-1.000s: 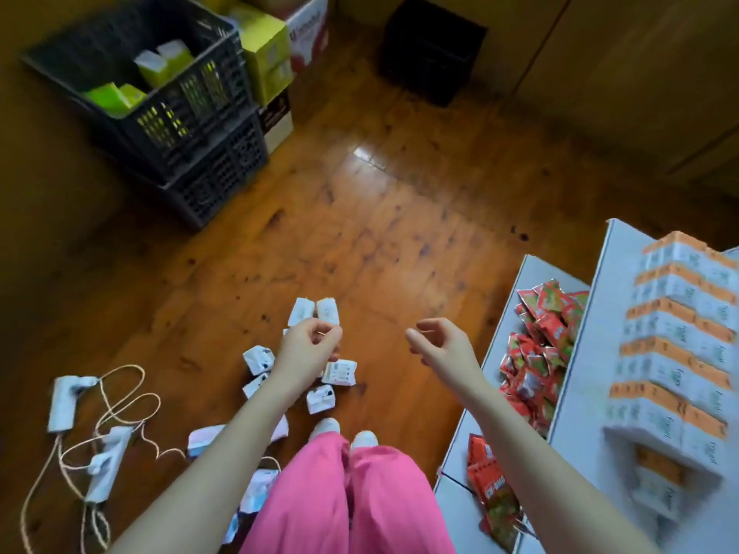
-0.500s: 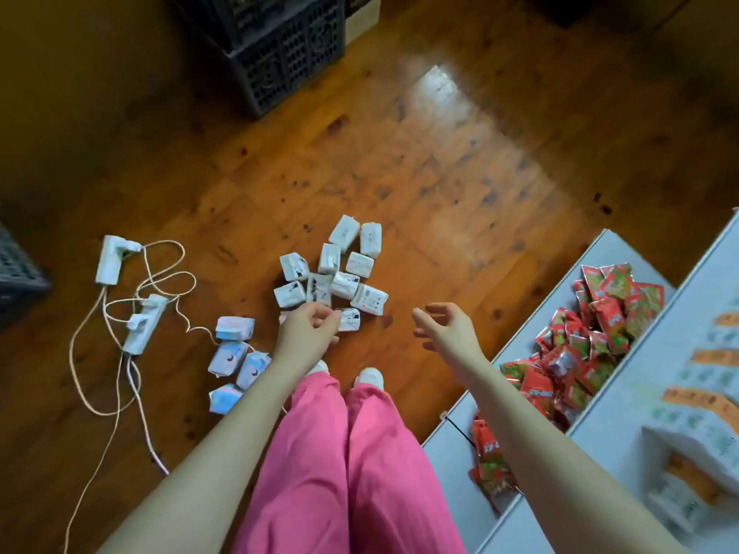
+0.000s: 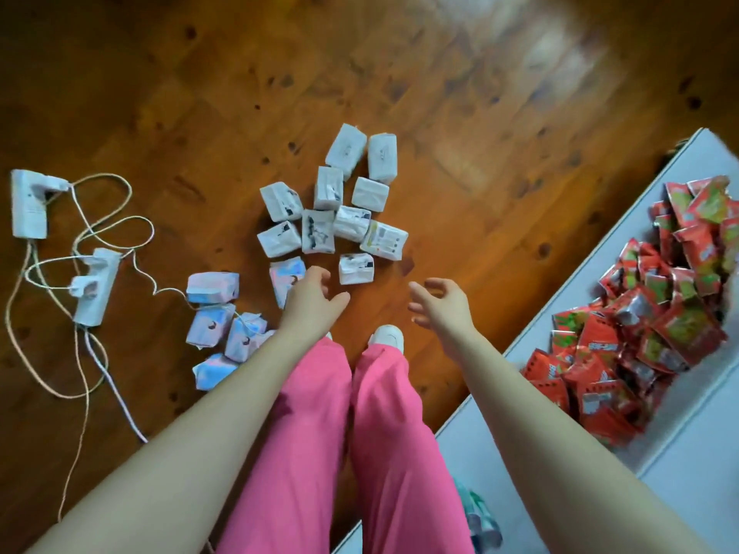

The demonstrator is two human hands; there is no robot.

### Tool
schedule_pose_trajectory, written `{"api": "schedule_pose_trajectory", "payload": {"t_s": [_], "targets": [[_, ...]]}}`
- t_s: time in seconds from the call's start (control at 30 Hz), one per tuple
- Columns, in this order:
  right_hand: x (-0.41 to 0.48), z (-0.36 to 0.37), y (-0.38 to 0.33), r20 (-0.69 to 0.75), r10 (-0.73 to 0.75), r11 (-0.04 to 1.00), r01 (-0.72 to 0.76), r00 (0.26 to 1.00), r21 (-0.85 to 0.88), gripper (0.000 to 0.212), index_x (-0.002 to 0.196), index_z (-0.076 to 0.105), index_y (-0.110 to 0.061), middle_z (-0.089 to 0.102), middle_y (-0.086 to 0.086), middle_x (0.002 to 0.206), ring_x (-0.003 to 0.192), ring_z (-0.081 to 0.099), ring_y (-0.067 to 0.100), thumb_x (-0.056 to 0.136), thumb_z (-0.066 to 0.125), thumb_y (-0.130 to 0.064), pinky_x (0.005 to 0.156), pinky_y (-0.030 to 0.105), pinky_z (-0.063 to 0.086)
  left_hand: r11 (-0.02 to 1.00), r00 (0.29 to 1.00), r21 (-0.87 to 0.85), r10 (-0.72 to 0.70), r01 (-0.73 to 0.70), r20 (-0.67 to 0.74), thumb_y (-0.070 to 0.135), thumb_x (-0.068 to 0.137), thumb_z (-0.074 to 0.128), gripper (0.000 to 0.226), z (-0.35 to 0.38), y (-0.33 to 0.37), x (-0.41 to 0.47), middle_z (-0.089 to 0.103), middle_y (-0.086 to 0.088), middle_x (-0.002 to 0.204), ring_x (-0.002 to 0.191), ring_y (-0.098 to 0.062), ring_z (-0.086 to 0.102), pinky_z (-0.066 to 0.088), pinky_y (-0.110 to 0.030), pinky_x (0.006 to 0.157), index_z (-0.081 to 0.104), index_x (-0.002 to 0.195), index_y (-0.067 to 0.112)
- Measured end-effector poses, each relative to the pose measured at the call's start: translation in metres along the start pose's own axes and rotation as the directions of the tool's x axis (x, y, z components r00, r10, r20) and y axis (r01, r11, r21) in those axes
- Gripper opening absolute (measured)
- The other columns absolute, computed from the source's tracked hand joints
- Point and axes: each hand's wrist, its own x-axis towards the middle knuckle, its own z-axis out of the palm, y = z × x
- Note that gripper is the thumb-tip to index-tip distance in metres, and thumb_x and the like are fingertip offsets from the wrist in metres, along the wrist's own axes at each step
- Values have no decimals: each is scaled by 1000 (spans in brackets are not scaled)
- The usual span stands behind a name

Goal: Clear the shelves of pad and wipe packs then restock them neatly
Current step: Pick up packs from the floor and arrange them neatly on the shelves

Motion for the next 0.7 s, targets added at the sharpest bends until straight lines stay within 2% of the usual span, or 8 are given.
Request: {"api": "schedule_pose_trajectory", "payload": {"t_s": [0.13, 0.23, 0.33, 0.43, 0.53, 0.6, 0.63, 0.7], "targets": [[90, 25, 48, 7, -86, 985, 86, 996, -150, 48, 127, 49, -7, 56, 10, 123, 96, 59, 18, 86, 66, -25, 86, 37, 53, 977, 993, 178, 111, -117, 39, 22, 85, 65, 53, 58, -32, 87, 53, -18, 126, 115, -31, 52, 40, -34, 91, 44, 130, 4], [163, 40, 78, 46, -201, 924, 205, 978, -322, 52, 128, 48, -7, 56, 7, 126, 110, 53, 17, 83, 68, -23, 98, 35, 44, 907, 973, 353, 212, -230, 92, 24, 82, 68, 62, 100, -53, 151, 47, -20, 130, 121, -35, 45, 37, -40, 98, 40, 133, 4], [239, 55, 105, 122, -313, 786, 329, 942, -523, 61, 133, 43, -7, 51, 10, 132, 122, 47, 24, 80, 69, -20, 100, 32, 37, 777, 937, 525, 292, -349, 191, 33, 78, 73, 80, 140, -71, 210, 37, -17, 139, 130, -34, 34, 33, -41, 106, 31, 140, 7], [304, 71, 120, 199, -409, 563, 418, 890, -713, 76, 141, 32, -8, 34, 13, 147, 137, 29, 27, 77, 71, -20, 111, 34, 24, 614, 914, 677, 285, -405, 289, 46, 73, 74, 102, 173, -89, 256, 17, -15, 153, 142, -31, 15, 27, -46, 112, 13, 148, 13], [347, 86, 122, 263, -434, 318, 420, 862, -850, 96, 148, 14, -13, 8, 12, 157, 145, 7, 25, 75, 74, -30, 115, 49, 9, 531, 915, 745, 233, -403, 328, 48, 71, 76, 114, 192, -105, 289, 8, -12, 155, 143, -31, 13, 33, -51, 105, -2, 150, 19], [366, 94, 121, 302, -428, 217, 421, 852, -881, 107, 150, 4, -16, 0, 12, 158, 146, -1, 25, 73, 75, -37, 114, 54, 3, 509, 910, 755, 262, -414, 322, 38, 75, 74, 108, 197, -114, 300, 23, -11, 147, 133, -31, 30, 44, -44, 91, -1, 150, 20], [373, 98, 120, 305, -433, 197, 420, 848, -886, 110, 150, 2, -17, 2, 13, 157, 146, 1, 26, 72, 76, -39, 113, 56, 3, 517, 906, 746, 284, -420, 314, 32, 77, 71, 101, 198, -118, 304, 32, -11, 140, 125, -30, 37, 46, -40, 84, 2, 149, 20], [381, 103, 118, 280, -452, 218, 409, 847, -886, 106, 150, 7, -16, 23, 13, 150, 140, 19, 29, 72, 74, -41, 111, 58, 9, 600, 903, 676, 314, -428, 292, 29, 78, 68, 85, 193, -121, 307, 43, -10, 126, 114, -31, 46, 44, -39, 77, 17, 145, 18]]}}
